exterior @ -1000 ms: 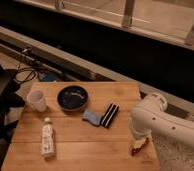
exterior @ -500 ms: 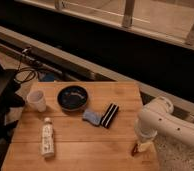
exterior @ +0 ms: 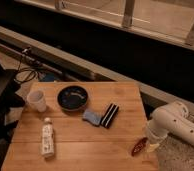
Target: Place the pepper on the white sponge
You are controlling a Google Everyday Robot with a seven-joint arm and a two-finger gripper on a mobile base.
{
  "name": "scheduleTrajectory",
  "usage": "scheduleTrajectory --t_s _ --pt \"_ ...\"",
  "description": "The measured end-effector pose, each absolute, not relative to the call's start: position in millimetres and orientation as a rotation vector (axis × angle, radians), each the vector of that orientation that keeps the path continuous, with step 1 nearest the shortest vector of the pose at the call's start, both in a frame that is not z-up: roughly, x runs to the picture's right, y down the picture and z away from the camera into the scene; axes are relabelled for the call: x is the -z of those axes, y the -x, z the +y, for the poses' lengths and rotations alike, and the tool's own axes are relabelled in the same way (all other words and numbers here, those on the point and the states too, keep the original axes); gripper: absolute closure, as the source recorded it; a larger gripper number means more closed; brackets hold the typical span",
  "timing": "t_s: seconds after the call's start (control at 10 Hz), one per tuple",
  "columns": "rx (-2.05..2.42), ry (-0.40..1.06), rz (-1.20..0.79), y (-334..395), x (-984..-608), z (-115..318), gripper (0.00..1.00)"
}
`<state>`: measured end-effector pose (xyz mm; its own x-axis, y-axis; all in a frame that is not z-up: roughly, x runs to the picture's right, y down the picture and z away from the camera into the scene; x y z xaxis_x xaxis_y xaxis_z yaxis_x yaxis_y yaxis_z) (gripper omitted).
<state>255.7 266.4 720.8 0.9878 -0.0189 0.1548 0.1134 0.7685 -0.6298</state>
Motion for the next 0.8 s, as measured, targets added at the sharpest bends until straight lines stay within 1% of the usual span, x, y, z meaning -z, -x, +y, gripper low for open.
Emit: scheduleTrajectory --t_s 0.1,0.2,0.3,0.5,0.6,0.8 --pt "0.081 0.690 -0.139 -250 -714 259 0.49" --pt "0.081 0.691 -0.137 -246 -705 251 0.47" --pt "0.083 0.694 -0.134 -247 -700 247 0.41" --pt "0.092 0.704 -0.126 -251 -701 246 0.22" --pt "0.101 0.714 -0.122 -253 -708 251 0.20" --pt "0.111 0.737 -0.109 -259 -728 269 0.20"
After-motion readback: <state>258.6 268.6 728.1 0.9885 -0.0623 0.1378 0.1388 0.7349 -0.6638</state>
